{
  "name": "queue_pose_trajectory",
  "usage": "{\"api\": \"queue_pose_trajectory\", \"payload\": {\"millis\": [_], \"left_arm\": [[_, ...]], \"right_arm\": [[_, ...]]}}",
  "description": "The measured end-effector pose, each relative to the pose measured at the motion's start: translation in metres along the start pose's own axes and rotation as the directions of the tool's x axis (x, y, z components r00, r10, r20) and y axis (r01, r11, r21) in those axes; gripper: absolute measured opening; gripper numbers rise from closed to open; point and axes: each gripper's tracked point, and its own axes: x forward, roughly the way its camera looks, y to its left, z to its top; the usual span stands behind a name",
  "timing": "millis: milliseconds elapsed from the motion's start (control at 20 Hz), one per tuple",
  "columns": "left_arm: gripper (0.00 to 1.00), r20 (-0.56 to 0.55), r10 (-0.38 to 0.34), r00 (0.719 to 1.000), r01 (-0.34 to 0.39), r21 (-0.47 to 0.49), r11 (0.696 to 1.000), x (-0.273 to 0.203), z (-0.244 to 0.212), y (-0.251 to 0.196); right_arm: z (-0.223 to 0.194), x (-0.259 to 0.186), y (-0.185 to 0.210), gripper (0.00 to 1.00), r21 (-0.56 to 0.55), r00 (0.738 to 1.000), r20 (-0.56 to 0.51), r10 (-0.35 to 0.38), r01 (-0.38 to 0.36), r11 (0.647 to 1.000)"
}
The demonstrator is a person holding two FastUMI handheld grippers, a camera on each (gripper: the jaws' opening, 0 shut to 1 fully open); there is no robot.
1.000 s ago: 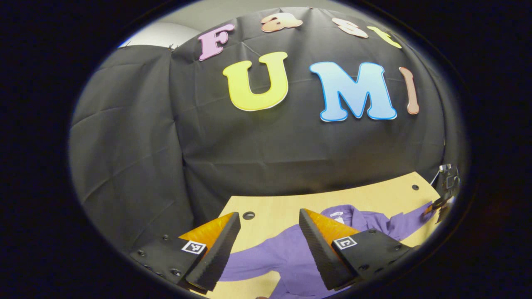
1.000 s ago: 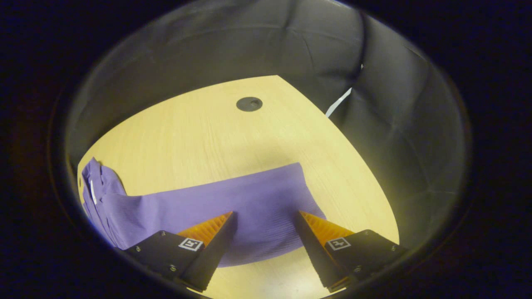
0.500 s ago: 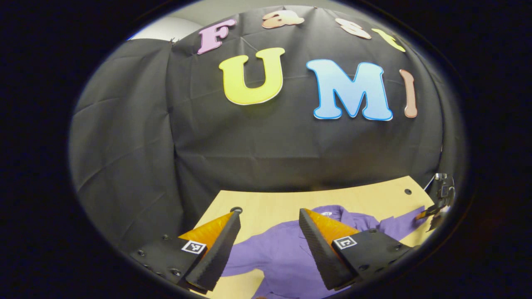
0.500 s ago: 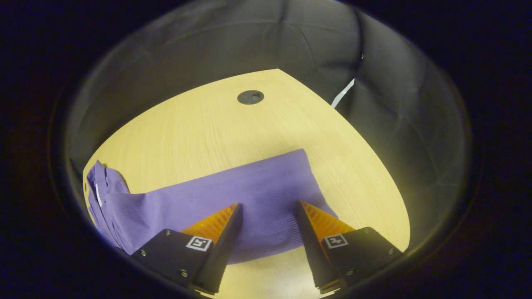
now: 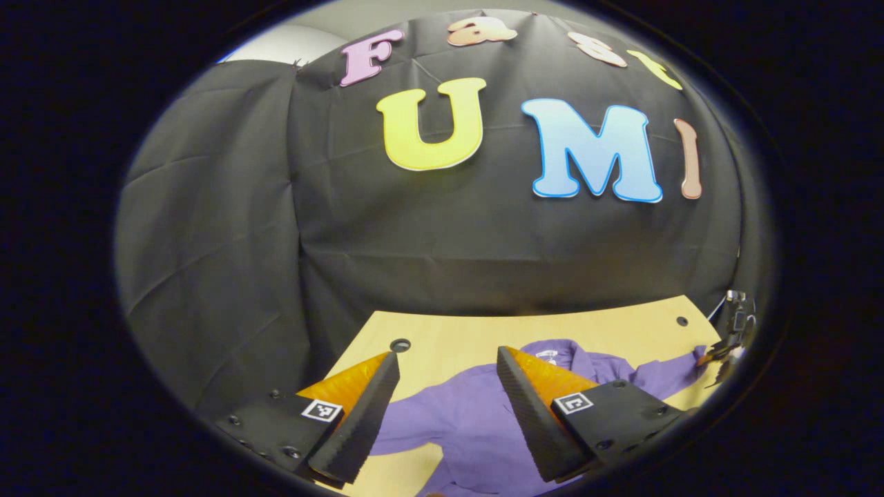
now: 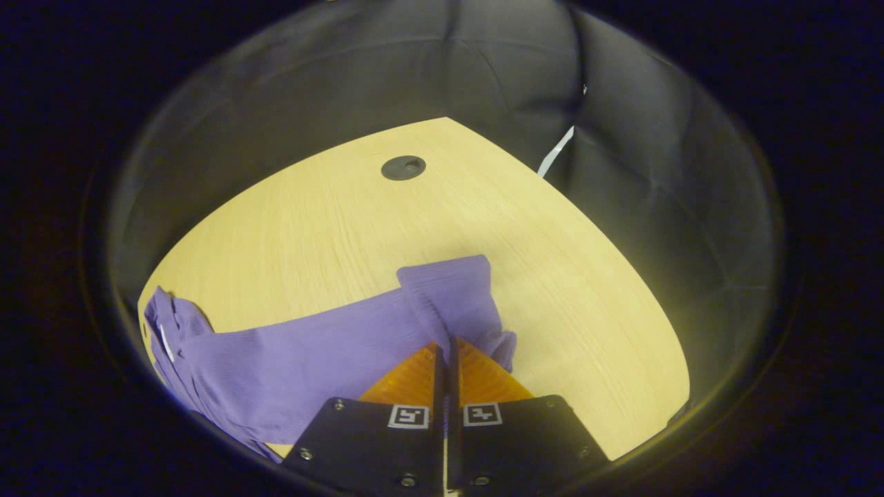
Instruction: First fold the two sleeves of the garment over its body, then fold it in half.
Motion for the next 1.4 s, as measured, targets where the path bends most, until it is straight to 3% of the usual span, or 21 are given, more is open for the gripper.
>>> {"api": "queue_pose_trajectory", "payload": {"millis": [200,250,300,650,1000,1400], "left_arm": [[0.96,0.004,0.003,1.0,-0.003,-0.001,1.0,-0.003,0.002,0.002],[1.0,0.002,0.0,1.0,0.0,0.001,1.0,-0.001,0.003,0.001],[0.96,0.004,-0.001,1.0,0.001,0.005,1.0,-0.002,0.005,0.001],[1.0,0.029,-0.002,1.0,0.001,0.033,0.999,-0.013,0.012,0.006],[1.0,0.026,0.038,0.999,-0.038,0.009,0.999,-0.039,0.001,0.039],[1.0,0.003,0.123,0.992,-0.122,-0.087,0.989,-0.07,-0.023,0.1]], "right_arm": [[0.003,-0.001,0.001,0.05,0.015,1.0,0.007,0.022,-0.023,1.0],[0.004,-0.001,0.001,0.05,0.032,1.0,0.006,0.025,-0.025,0.999],[0.007,-0.006,0.004,0.04,0.051,0.999,0.011,0.031,-0.031,0.998],[0.037,-0.05,0.063,0.02,0.126,0.983,0.1,0.157,-0.169,0.978],[0.05,-0.114,0.169,0.01,0.117,0.922,0.154,0.356,-0.374,0.92],[0.011,-0.179,0.307,0.01,0.019,0.833,0.093,0.546,-0.549,0.835]]}}
